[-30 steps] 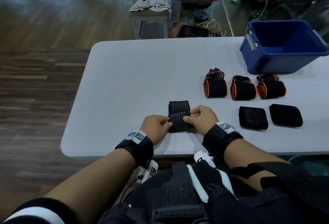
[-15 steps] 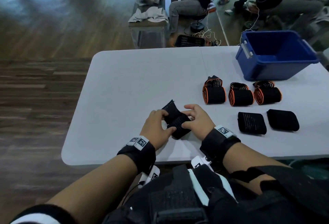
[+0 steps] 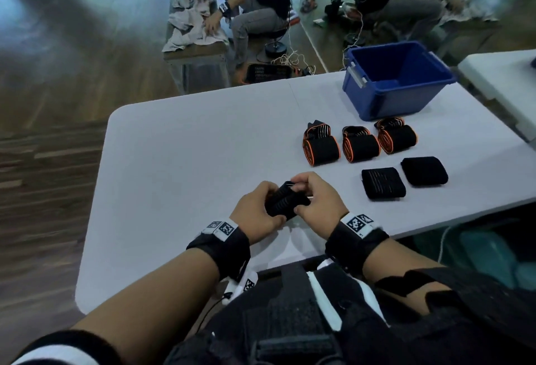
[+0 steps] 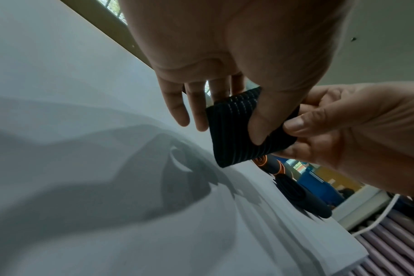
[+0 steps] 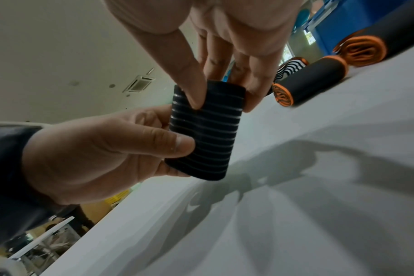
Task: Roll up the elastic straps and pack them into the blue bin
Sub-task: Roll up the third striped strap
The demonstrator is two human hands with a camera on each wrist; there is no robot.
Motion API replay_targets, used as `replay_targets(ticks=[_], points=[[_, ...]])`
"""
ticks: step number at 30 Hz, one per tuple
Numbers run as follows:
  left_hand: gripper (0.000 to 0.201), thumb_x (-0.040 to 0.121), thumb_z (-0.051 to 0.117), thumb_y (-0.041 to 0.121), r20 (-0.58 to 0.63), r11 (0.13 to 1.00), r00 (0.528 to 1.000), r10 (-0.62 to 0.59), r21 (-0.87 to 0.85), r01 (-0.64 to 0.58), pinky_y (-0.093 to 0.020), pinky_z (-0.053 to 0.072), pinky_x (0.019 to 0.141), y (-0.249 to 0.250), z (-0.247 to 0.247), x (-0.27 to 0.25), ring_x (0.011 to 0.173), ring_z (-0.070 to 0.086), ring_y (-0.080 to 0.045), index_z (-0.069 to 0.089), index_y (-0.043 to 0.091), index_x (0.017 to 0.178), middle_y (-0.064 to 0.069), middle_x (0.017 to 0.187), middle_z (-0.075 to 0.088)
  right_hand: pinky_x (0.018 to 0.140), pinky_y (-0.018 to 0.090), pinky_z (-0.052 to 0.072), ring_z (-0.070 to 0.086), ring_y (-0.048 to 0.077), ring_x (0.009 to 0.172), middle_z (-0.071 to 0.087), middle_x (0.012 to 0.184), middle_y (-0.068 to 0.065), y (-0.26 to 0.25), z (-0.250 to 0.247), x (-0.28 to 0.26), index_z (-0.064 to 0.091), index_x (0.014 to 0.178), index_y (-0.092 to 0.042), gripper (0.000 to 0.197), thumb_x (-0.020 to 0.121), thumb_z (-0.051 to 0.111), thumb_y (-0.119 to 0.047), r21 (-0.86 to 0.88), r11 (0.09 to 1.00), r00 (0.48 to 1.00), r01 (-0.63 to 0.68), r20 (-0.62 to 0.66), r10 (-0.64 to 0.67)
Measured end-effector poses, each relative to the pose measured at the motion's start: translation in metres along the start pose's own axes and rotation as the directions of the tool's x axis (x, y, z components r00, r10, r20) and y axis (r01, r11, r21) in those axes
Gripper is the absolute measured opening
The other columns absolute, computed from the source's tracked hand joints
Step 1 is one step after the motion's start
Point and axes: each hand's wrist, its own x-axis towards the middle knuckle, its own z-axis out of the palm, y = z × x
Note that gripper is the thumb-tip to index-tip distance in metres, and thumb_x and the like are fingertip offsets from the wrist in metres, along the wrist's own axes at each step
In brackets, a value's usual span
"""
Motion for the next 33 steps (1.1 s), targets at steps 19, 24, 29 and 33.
replay_targets(ticks=[19, 24, 29, 33], points=[[0.043, 0.081, 0.078, 0.036, 0.140, 0.999, 0.989, 0.047, -0.020, -0.045, -0.027, 0.050, 0.079, 0.000, 0.036, 0.013, 0.085, 0.064, -0.010, 0.059, 0.022, 0.117, 0.008, 0.100, 0.068, 0.089, 0.042, 0.056, 0.067, 0.014, 0.092, 0.069, 0.099, -0.006, 0.059, -0.005, -0.055, 0.056, 0.109, -0.027, 0.037, 0.079, 0.074, -0.039, 0.034, 0.910, 0.884, -0.413, -0.227, 0.409], [0.035, 0.084, 0.077, 0.029, 0.104, 0.988, 0.993, -0.055, -0.139, 0.069, -0.020, 0.051, 0.071, -0.002, 0.035, 0.014, 0.071, 0.069, -0.002, 0.057, 0.022, 0.112, 0.005, 0.082, 0.074, 0.089, 0.039, 0.054, 0.065, 0.017, 0.092, 0.063, 0.092, -0.006, 0.058, -0.009, -0.049, 0.057, 0.107, -0.021, 0.033, 0.083, 0.075, -0.035, 0.050, 0.907, 0.853, -0.418, -0.322, 0.411], [0.019, 0.081, 0.078, 0.025, 0.073, 0.966, 0.990, -0.118, -0.221, 0.132, -0.042, 0.062, 0.079, 0.009, 0.045, 0.025, 0.073, 0.075, -0.018, 0.066, 0.021, 0.095, -0.002, 0.085, 0.075, 0.092, 0.039, 0.056, 0.066, 0.013, 0.093, 0.065, 0.096, -0.007, 0.058, -0.026, -0.038, 0.063, 0.109, -0.019, 0.029, 0.083, 0.075, -0.025, 0.108, 0.917, 0.861, -0.385, -0.315, 0.398], [0.010, 0.086, 0.074, 0.023, 0.039, 0.958, 0.990, -0.137, -0.248, 0.143, -0.043, 0.061, 0.080, 0.029, 0.058, 0.033, 0.070, 0.075, -0.018, 0.065, 0.023, 0.089, 0.001, 0.079, 0.075, 0.099, 0.040, 0.054, 0.065, 0.013, 0.104, 0.068, 0.112, -0.003, 0.061, -0.050, -0.027, 0.062, 0.117, -0.018, 0.033, 0.086, 0.069, -0.010, 0.151, 0.934, 0.894, -0.324, -0.272, 0.355]])
